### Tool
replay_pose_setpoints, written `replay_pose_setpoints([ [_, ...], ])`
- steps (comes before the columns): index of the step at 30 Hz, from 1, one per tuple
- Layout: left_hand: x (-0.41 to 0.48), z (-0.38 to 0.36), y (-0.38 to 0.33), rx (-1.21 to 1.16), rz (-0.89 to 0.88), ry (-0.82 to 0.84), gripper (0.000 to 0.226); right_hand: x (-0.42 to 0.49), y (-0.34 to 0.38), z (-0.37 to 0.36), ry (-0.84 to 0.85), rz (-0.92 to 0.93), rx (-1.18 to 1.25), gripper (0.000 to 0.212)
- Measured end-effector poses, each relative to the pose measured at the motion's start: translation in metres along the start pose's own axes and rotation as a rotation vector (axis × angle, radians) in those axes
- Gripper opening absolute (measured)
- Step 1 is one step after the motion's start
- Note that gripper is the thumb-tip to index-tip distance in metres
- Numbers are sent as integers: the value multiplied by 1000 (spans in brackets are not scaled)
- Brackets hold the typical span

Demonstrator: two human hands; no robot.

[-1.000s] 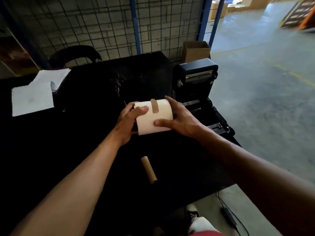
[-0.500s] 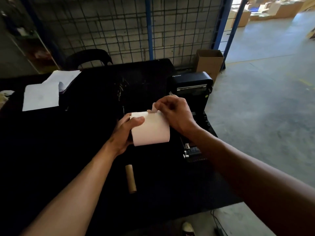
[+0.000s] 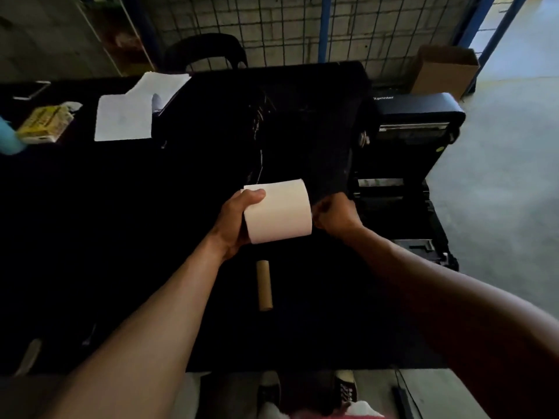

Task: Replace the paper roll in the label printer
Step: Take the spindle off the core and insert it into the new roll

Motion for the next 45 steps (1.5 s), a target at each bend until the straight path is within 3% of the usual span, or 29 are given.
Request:
replay_pose_setpoints([
  [6, 17, 6, 8, -15, 65, -19, 77, 10, -30, -35, 39, 37, -198, 24],
  [11, 31, 17, 19, -27, 89, 19, 43, 2, -46, -52, 93, 73, -335, 26],
  [15, 38, 28, 27, -52, 108, 27, 55, -3, -63, -62, 122, 175, -561, 27],
  [18, 43, 35, 31, -64, 123, 9, 55, -18, -70, -69, 263, 197, -775, 67],
  [21, 46, 39, 29, -94, 129, 11, 38, -29, -65, -70, 392, 120, -904, 75],
  [24, 43, 40, 22, -94, 126, 18, 31, -20, -52, -54, 342, -31, -607, 73],
  [27, 38, 42, 11, -43, 101, 23, 33, -11, -36, -30, 186, -76, -341, 61],
  [29, 35, 41, 3, 6, 75, 57, 28, -7, -24, -16, 23, -118, -109, 40],
  [32, 31, 36, -6, 69, 40, 95, 36, -12, 7, -5, -21, -148, 366, 7],
  [34, 29, 30, -12, 87, 3, 131, 45, -23, 33, 0, 51, -130, 499, 29],
  [38, 27, 16, -22, 131, -73, 182, 59, -41, 50, 8, 93, -167, 434, 59],
  [41, 25, 2, -31, 156, -114, 225, 56, -50, 44, 17, 74, -184, 544, 59],
  [45, 21, -23, -41, 205, -139, 327, 46, -61, 34, 30, 22, -137, 815, 42],
])
Point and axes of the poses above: each hand's wrist, its own x-axis towards the middle knuckle, its own z-axis out of the back of the hand, y = z × x, the point moved 3 cm from there along x, towards the middle knuckle, and after that the axes turned 7 degrees about x, right-handed, at the moved point
